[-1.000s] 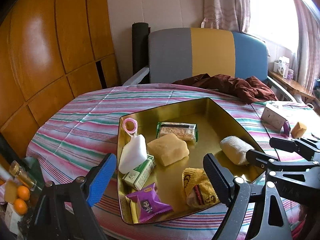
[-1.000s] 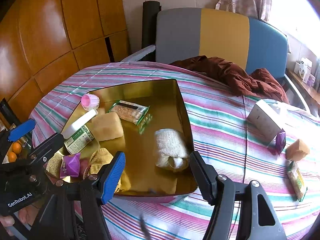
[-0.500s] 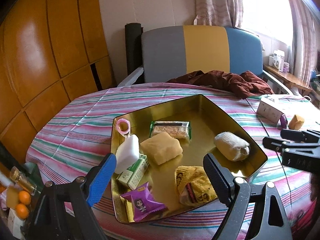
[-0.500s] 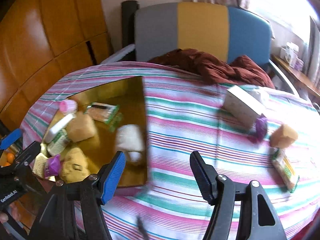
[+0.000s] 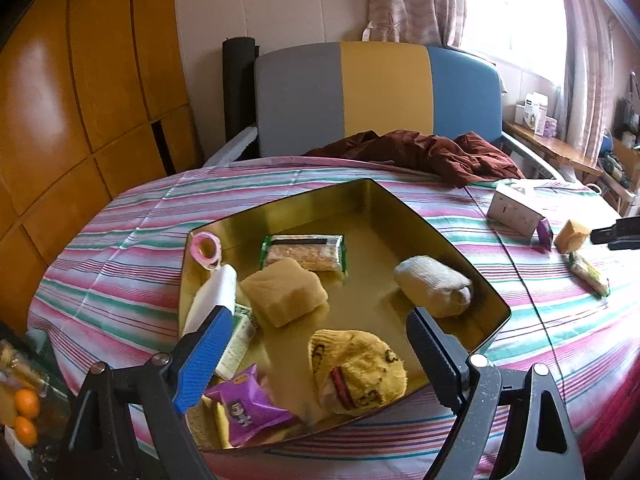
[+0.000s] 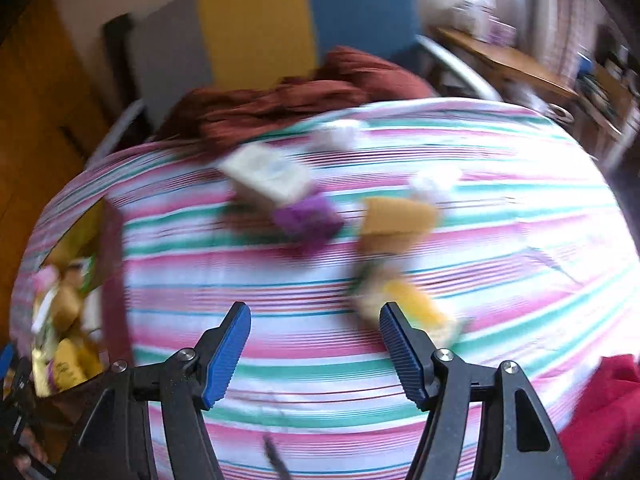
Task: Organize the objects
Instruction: 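Move both grippers back toward the remaining items beside the tray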
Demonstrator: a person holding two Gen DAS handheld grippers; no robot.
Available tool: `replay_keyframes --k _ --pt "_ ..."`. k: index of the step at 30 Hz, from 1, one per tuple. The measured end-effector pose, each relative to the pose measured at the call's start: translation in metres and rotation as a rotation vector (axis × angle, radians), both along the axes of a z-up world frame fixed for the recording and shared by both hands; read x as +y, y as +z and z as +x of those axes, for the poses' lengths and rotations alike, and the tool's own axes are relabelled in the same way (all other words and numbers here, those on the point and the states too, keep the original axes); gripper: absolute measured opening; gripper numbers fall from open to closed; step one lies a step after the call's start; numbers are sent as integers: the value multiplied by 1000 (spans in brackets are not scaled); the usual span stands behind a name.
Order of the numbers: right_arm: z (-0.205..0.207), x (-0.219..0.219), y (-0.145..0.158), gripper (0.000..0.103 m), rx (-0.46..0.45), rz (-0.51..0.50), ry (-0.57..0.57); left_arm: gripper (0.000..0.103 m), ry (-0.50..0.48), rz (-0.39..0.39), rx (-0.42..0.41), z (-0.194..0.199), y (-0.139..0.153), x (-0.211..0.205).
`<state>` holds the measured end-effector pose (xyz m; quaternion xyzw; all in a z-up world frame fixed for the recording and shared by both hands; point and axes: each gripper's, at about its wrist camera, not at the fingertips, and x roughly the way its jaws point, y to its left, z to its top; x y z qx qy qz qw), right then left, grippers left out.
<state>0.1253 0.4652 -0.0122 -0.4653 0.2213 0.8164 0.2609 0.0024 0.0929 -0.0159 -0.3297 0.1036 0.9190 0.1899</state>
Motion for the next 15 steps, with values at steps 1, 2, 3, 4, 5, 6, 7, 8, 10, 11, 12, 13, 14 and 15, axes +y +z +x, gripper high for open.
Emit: replay_keyframes --k 1,2,3,4,5,6,7,8,10,11,12,13,14,15 --pt "6 14 -2 69 -23 -10 -27 89 -4 1 -4 0 -1 2" --pt "10 23 -4 69 -38 -19 -42 89 -11 3 -8 -1 -1 4" --pt "13 32 -6 69 -52 -28 -49 89 -18 5 -10 -1 -1 6" --pt "16 40 -9 69 -71 -37 -56 89 -26 6 -10 -2 0 8" --pt "15 48 -13 70 -99 -44 -60 89 -38 8 -10 -1 1 12" --pt "15 52 -17 71 -121 -49 -55 89 -48 8 -8 -1 2 15" --pt "13 55 -21 73 -148 -55 -43 89 -57 7 -7 0 3 19" --pt "10 57 -27 73 -180 -54 -25 89 -72 7 -5 1 4 24" --pt "3 56 -34 73 -223 -43 8 89 -94 8 -4 2 7 31" --pt "-3 56 -38 73 -241 -37 31 89 -106 7 -3 3 8 35" --pt "-7 55 -42 74 -258 -34 53 89 -119 4 -2 3 9 40" --pt "-10 54 -46 75 -277 -30 76 89 -129 2 -2 4 9 44" --pt "-15 54 -52 75 -307 -23 103 89 -139 1 -3 5 10 48" --pt "-19 54 -56 75 -330 -15 117 89 -152 1 -5 4 11 53"
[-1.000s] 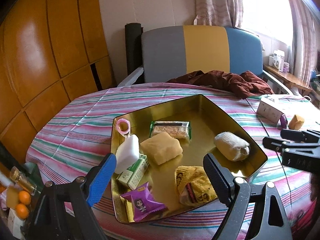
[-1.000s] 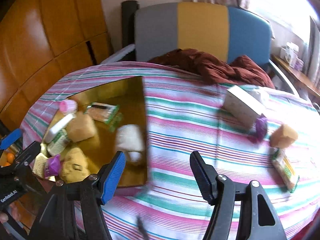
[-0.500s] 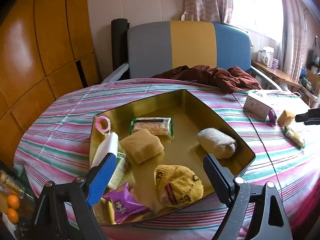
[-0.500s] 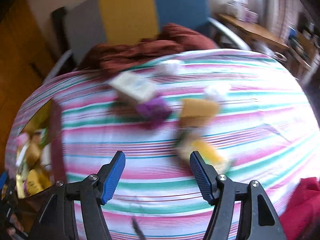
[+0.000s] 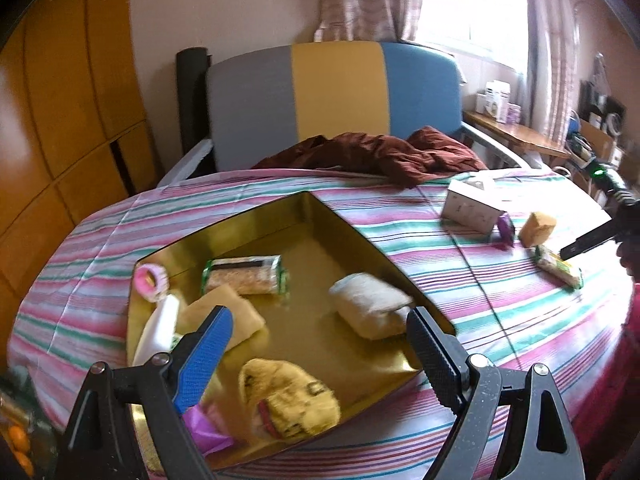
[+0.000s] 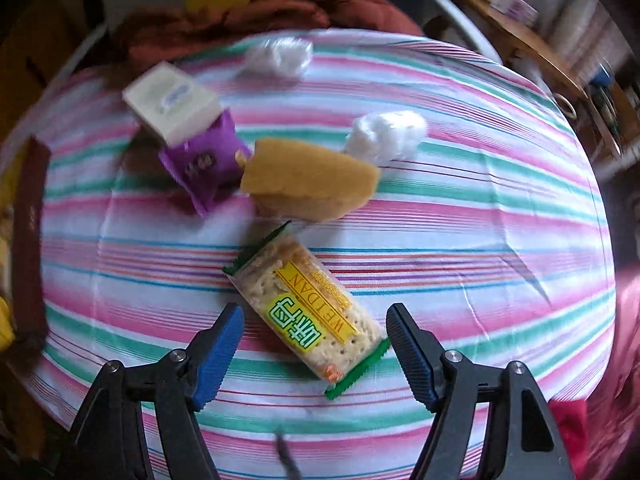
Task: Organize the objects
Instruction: 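Move both grippers back toward the remaining items beside the tray, then grasp the white medicine box with the left gripper while the right grasps the second cracker pack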
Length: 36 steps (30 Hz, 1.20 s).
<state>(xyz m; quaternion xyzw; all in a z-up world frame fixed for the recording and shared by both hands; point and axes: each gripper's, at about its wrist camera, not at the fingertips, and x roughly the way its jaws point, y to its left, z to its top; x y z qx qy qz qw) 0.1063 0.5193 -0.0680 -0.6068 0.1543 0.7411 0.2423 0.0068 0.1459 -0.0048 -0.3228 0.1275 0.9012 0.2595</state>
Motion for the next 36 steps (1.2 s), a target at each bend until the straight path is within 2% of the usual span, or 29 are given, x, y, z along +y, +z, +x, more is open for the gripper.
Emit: replay_keyframes --k 3,8,9,11,13,17,25,29,36 --pt "-7 2 -11 75 -60 22 40 89 -28 -1 -1 1 3 12" --pt "-9 7 -24 75 -93 -6 72 89 -66 -7 -16 1 3 30" --pt "-9 7 -26 74 -96 -13 77 89 -72 -7 -21 1 3 34" --pt "-8 2 -30 57 -95 -28 96 89 -86 -8 -23 2 4 42" --pt "-7 -5 -26 53 -70 -40 125 89 -105 -9 -17 2 6 51" --pt "-6 -22 -23 52 -45 -40 169 89 -141 2 -37 -3 12 70" --pt "-2 -12 -23 53 68 -121 97 89 -197 64 -203 -29 19 121" --pt "1 -14 -22 53 74 -102 99 89 -196 89 -315 -50 14 153" --pt "4 -18 -20 53 72 -82 121 89 -160 81 -452 -83 -6 214"
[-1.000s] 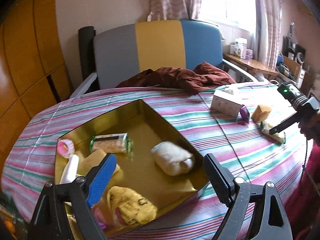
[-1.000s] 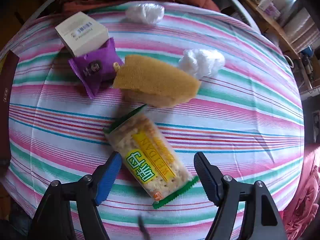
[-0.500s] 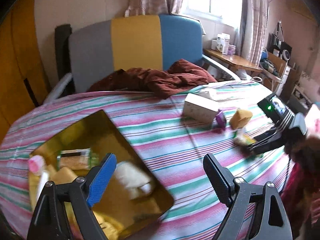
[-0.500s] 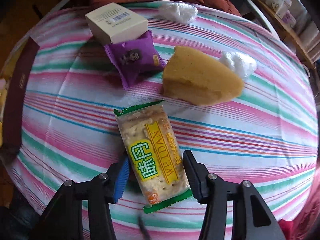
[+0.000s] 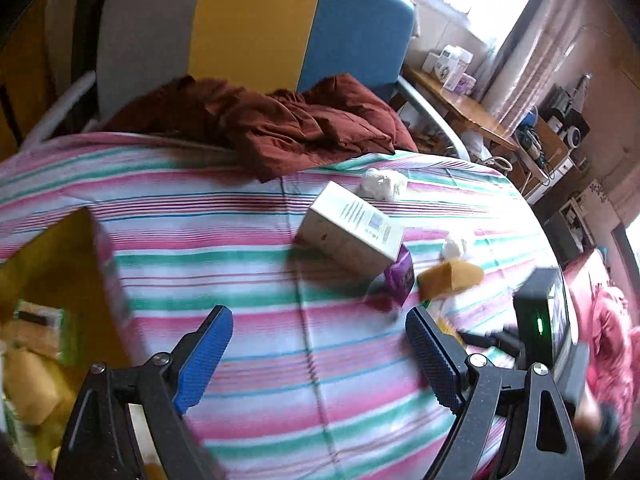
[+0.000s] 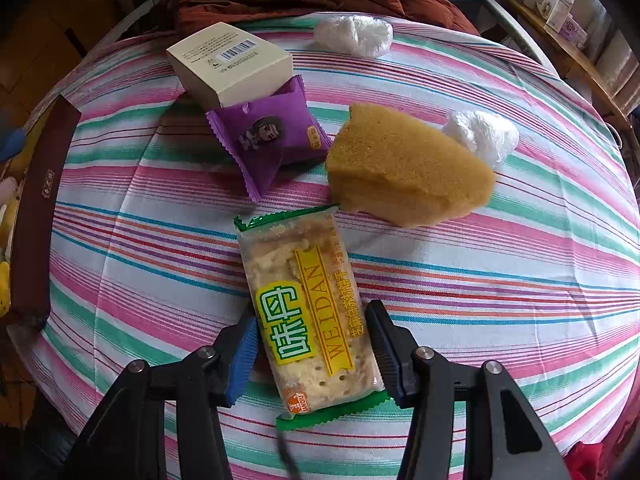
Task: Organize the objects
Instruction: 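Grasp the white medicine box with the left gripper while the right grasps the second cracker pack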
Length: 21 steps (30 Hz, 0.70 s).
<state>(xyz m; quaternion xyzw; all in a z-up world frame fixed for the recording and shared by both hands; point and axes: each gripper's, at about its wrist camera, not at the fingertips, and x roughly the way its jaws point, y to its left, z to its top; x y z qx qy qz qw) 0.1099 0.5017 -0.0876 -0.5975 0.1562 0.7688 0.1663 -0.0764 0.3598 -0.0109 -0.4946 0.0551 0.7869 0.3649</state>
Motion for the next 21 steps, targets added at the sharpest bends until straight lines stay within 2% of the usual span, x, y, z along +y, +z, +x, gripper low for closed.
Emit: replay_keyframes --k 11,15,21 --pt "3 -4 3 53 4 9 4 91 97 -24 -128 -46 -29 87" --pt "5 -3 5 53 7 9 4 92 151 -62 -178 -60 -42 113" --pt "6 -4 6 53 8 7 2 92 182 -133 -156 -70 -55 138"
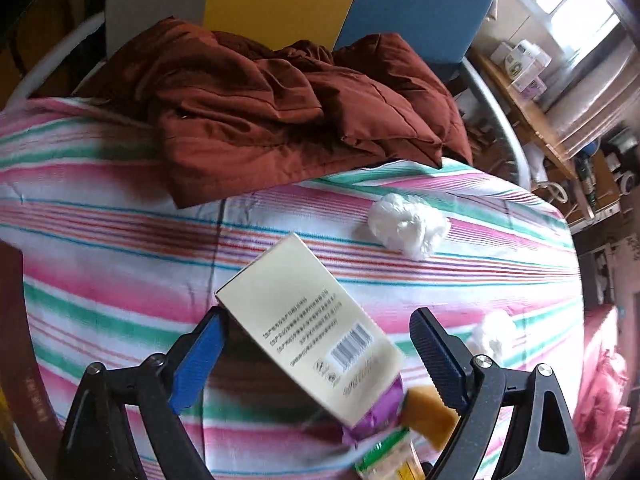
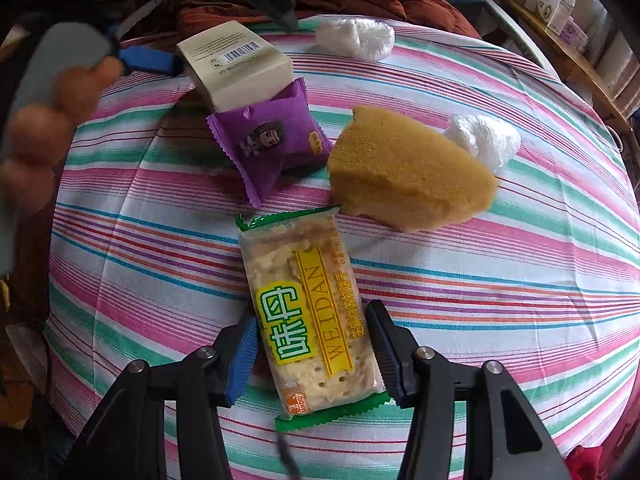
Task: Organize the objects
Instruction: 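Grasp the white medicine box with the left gripper while the right grasps the second cracker pack, then carry the box and cracker pack to the gold tray and release both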
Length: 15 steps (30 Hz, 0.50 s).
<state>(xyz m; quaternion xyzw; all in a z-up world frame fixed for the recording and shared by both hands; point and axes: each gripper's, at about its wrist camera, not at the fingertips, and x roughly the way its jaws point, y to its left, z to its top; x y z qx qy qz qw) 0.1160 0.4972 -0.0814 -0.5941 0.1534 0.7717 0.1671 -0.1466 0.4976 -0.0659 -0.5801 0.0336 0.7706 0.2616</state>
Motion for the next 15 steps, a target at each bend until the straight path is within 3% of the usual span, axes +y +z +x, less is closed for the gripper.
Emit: replay_keyframes --k 7,9,12,15 --pt "2 0 1 53 1 -2 -2 89 -54 -83 5 -13 -21 6" --pt "3 0 2 53 2 -2 -2 77 -72 -47 -6 -15 -24 -3" --pt "4 2 3 53 5 -3 -2 58 -126 -35 43 -7 -21 -17" --pt "5 2 6 52 16 -4 1 54 -188 -33 88 9 -17 -33"
